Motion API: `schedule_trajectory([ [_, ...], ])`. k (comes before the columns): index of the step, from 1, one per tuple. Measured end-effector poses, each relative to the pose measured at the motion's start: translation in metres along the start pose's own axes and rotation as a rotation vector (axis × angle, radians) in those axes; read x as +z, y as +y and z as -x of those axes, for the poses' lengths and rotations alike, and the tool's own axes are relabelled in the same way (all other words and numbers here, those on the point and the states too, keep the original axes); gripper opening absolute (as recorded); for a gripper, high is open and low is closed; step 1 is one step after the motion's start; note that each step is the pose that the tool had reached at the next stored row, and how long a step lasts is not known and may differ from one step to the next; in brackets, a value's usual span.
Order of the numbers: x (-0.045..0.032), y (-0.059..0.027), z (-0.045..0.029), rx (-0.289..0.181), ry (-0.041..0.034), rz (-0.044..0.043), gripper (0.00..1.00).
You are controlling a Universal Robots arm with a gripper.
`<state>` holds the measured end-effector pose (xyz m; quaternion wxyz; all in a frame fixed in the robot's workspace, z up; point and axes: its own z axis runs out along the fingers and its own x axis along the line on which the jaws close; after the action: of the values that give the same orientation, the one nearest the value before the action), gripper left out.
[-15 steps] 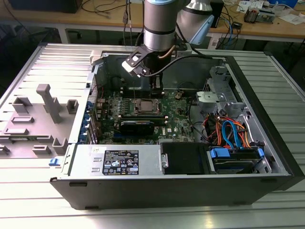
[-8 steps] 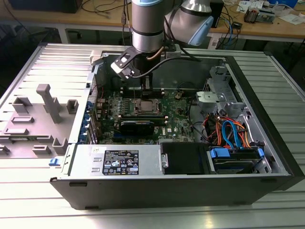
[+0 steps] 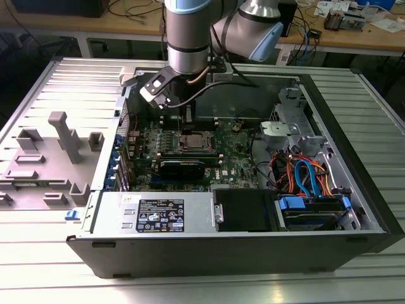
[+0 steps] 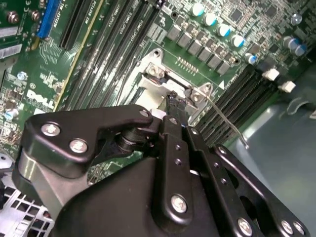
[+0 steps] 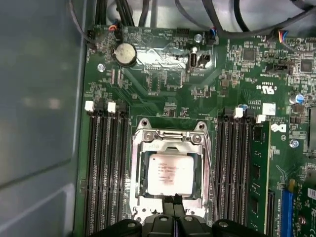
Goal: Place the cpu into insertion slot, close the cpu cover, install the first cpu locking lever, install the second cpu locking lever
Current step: 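Close the cpu cover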
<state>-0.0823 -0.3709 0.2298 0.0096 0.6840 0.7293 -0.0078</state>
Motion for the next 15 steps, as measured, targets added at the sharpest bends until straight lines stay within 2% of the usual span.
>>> schedule_trajectory([
  [1,0.0037,-0.0008,0.0003,-0.013,0.0,-0.0022,0.11],
  [5,0.0154,-0.0029,-0.0001,-0.019,0.0,-0.002,0.11],
  [10,0.0257,-0.0038,-0.0002,-0.023,-0.0016,-0.0033,0.11],
  [12,0.0262,-0.0039,-0.0004,-0.024,-0.002,-0.0029,0.11],
  [15,0.0188,-0.0037,-0.0004,-0.024,-0.0037,-0.0022,0.11],
])
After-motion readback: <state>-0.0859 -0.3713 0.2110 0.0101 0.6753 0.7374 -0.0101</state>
